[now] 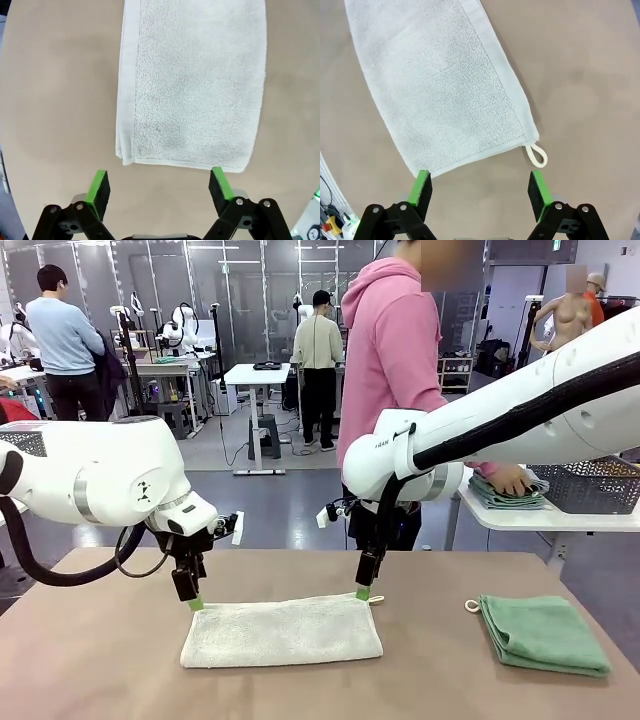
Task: Fold the towels and place them in the basket.
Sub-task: When a person lays out a Towel with hook on the table, fold it in half twice.
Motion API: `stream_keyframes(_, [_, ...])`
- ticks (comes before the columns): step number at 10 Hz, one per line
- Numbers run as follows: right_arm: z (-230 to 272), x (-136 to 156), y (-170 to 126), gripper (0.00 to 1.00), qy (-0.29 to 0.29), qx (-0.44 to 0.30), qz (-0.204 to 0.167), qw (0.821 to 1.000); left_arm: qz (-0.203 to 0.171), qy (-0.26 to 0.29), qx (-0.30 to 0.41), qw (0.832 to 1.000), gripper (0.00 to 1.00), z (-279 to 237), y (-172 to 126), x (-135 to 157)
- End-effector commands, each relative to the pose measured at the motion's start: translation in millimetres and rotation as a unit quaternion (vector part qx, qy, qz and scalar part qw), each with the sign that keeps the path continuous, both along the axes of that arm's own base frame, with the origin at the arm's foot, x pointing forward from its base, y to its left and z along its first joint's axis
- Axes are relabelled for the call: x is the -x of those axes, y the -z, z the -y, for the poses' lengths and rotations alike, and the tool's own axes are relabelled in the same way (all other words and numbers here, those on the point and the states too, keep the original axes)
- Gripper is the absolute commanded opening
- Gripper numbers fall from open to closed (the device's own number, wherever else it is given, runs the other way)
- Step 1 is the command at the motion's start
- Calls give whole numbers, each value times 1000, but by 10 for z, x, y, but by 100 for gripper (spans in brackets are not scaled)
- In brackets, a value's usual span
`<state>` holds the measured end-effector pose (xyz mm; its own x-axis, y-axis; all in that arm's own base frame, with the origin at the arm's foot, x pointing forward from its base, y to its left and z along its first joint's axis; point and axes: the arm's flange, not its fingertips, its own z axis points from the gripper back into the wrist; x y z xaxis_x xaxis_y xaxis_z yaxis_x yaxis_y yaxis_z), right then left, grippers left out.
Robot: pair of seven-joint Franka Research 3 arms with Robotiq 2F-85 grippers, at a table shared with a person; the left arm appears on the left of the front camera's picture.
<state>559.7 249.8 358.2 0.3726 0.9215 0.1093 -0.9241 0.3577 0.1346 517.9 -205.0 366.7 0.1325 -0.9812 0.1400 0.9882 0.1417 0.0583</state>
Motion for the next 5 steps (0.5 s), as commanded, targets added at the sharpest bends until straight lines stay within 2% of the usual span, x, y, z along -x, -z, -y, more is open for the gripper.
stream_keyframes(1, [0, -28, -15, 96, -5, 6, 2, 1000, 5, 3, -5, 1000, 100, -3, -5, -53])
stream_keyframes(2, [0, -28, -15, 96, -5, 6, 2, 1000, 0, 0, 0, 1000, 100, 0, 0, 0])
stream_keyframes(3, [1, -2, -3, 96, -1, 1, 1, 1000, 22, 6, 4, 1000, 100, -2, -252, 35])
stream_keyframes(4, [-21, 42, 59, 100, 79, 13, 7, 997, 4, -27, -5, 1000, 100, -50, -521, 129])
stream_keyframes(5, [-50, 166, 96, 100, 130, 11, 10, 991, -47, -81, 0, 996, 100, -83, -807, 313])
